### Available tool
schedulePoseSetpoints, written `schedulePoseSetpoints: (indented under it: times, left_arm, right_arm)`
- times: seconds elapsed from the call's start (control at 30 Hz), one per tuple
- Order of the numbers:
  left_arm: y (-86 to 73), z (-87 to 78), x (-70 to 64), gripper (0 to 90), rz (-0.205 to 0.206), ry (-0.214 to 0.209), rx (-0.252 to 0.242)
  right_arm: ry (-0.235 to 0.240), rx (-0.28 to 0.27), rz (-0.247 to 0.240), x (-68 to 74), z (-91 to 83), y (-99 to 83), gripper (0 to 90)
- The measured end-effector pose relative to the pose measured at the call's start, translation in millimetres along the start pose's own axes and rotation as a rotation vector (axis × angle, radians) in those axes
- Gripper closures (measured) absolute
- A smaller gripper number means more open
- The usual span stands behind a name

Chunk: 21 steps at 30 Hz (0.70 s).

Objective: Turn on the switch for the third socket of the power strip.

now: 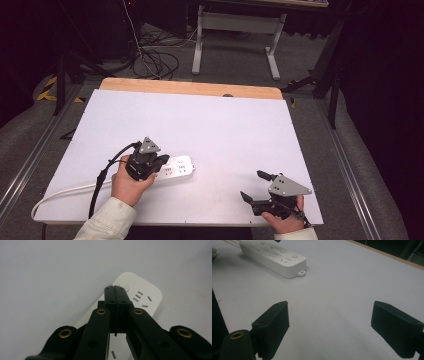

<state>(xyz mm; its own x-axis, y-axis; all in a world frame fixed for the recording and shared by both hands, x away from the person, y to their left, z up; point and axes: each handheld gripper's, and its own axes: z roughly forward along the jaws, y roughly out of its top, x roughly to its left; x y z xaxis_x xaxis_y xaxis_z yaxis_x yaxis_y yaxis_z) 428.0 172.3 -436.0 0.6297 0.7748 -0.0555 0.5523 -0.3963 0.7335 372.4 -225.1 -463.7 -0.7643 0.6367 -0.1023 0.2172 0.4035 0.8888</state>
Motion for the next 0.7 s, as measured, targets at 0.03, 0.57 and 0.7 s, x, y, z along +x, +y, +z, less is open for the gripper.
schedulePoseSetpoints:
  times: [0.03, 0.57, 0.7]
  left_arm:
    - [0.4, -2.4, -0.4, 90.0, -0.002, -0.008, -0.002]
    - [8.8, -27.5, -5.9, 90.0, 0.040, 0.001, -0.045]
    - [10.1, -30.3, -6.3, 90.0, 0.052, -0.001, -0.046]
  right_arm:
    - [0.000, -0.001, 0.000, 0.2, -0.2, 0.0, 15.5]
    - [0.003, -0.005, -0.002, -0.4, -0.4, -0.2, 15.5]
    - [0.001, -0.005, 0.000, -0.9, -0.8, -0.1, 15.5]
